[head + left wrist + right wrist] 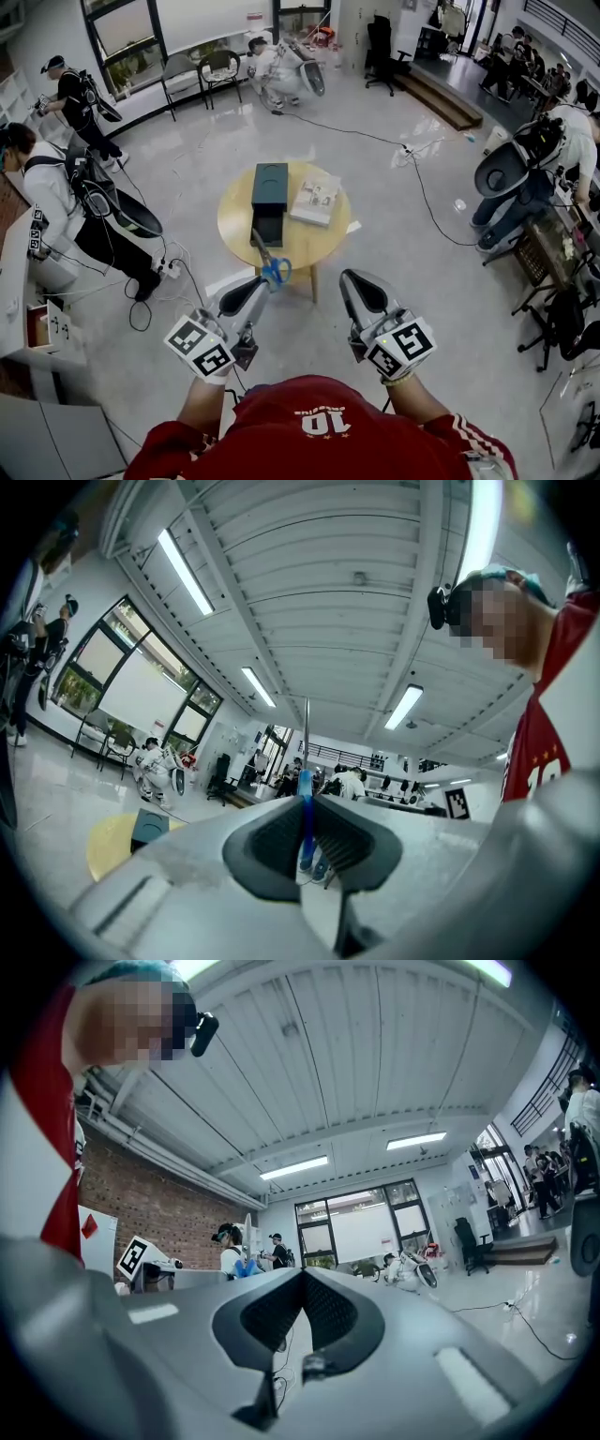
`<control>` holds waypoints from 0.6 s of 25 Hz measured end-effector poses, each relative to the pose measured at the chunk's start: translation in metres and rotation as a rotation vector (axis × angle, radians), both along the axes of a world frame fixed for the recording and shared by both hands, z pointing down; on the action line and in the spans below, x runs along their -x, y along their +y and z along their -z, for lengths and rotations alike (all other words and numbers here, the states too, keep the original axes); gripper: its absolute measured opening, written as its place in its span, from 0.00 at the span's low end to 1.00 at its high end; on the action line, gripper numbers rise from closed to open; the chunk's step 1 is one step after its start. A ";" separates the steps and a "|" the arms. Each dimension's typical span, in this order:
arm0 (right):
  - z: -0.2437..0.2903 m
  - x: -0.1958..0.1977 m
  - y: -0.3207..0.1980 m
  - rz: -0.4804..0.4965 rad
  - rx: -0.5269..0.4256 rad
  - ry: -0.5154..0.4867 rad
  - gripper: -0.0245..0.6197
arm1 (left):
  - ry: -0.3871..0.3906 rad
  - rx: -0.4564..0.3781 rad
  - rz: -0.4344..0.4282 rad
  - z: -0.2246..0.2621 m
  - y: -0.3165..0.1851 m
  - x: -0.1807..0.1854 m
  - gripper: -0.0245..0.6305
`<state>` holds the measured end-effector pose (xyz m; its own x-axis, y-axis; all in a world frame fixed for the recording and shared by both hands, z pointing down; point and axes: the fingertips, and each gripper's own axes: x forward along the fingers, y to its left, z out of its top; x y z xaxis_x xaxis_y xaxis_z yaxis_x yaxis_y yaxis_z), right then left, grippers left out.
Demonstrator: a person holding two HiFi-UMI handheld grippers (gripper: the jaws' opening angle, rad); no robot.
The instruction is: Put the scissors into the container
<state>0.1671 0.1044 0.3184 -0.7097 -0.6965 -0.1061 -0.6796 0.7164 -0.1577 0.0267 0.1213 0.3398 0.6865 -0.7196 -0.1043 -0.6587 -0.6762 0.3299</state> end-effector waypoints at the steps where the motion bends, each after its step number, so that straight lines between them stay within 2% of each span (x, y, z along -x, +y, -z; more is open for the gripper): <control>1: -0.001 -0.001 -0.001 0.007 0.000 -0.001 0.02 | -0.002 0.000 0.007 -0.001 -0.001 -0.001 0.08; 15: -0.023 0.000 -0.020 0.073 0.020 0.000 0.02 | -0.004 0.036 0.075 -0.026 -0.011 -0.002 0.08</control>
<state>0.1668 0.0842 0.3414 -0.7586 -0.6449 -0.0927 -0.6257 0.7608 -0.1724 0.0292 0.1099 0.3660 0.6305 -0.7725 -0.0749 -0.7087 -0.6124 0.3504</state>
